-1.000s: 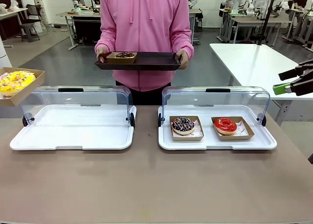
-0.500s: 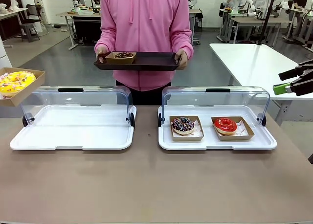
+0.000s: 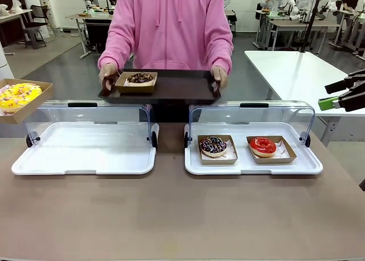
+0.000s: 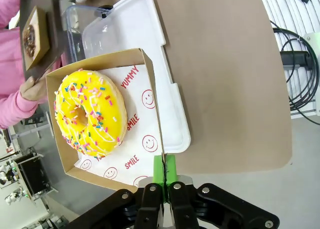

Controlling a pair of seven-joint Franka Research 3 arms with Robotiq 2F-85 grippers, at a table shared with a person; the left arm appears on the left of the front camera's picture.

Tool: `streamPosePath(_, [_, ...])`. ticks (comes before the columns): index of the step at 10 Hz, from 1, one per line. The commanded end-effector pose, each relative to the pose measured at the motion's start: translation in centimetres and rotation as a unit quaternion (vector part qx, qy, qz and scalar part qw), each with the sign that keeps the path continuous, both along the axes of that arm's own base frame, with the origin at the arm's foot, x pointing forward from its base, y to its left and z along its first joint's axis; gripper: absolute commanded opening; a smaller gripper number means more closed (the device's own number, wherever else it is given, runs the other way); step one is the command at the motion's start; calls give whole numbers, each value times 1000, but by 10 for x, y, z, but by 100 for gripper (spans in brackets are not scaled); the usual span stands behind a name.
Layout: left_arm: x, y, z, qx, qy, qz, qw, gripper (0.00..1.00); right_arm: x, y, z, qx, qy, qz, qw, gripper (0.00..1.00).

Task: Provide the desired donut to the person.
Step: Place the picked Paper togo box onto the Handle tray extended by the person.

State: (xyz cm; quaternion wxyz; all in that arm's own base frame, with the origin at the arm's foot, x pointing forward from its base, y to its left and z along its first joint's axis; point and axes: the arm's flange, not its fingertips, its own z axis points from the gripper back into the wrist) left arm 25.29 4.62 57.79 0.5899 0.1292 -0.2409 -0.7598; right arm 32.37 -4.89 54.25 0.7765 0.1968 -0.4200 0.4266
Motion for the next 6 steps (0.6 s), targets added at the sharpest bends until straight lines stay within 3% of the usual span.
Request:
streamPosePath(1, [-2,-2,1,3,4,12,1000,0,2,0,-1,5,-2,4,1000,100])
streamPosePath(6, [-2,-2,1,3,4,12,1000,0,2,0,-1,5,-2,4,1000,100])
